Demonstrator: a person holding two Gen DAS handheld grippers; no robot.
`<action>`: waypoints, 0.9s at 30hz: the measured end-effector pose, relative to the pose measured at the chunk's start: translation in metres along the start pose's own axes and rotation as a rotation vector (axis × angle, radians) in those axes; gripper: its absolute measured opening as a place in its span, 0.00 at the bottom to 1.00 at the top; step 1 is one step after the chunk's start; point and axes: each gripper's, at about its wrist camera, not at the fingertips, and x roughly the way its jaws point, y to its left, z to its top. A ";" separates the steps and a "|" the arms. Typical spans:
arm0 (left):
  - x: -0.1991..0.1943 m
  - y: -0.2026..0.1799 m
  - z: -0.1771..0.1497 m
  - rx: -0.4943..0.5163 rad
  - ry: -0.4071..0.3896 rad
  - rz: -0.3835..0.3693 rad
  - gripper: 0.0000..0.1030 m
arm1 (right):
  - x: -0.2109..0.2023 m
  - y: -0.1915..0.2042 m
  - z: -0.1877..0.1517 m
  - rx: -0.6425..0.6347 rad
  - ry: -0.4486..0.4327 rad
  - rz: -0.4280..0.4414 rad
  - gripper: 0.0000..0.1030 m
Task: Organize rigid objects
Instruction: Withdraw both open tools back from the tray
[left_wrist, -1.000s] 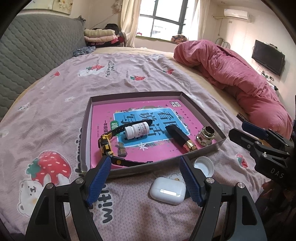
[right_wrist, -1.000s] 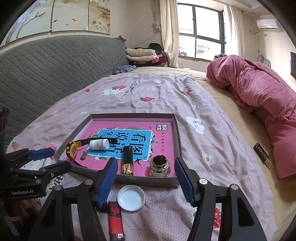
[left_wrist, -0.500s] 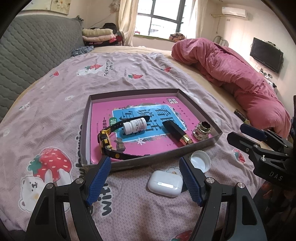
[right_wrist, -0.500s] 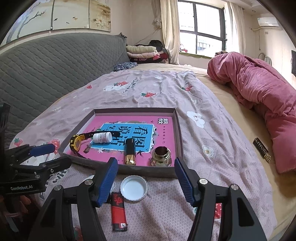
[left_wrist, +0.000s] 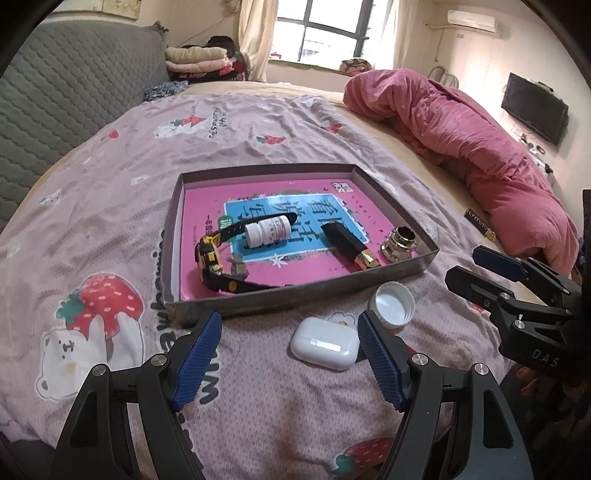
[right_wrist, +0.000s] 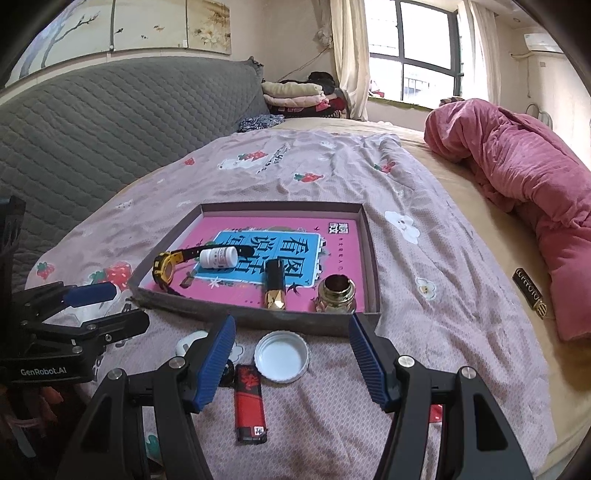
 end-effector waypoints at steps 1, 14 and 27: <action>0.000 0.000 -0.001 0.000 0.003 0.001 0.75 | 0.000 0.001 -0.001 -0.002 0.007 -0.001 0.61; 0.008 -0.004 -0.012 0.016 0.064 -0.003 0.75 | 0.003 0.003 -0.011 0.009 0.065 0.035 0.61; 0.022 -0.015 -0.021 0.067 0.116 -0.017 0.75 | 0.016 0.014 -0.027 -0.040 0.174 0.032 0.61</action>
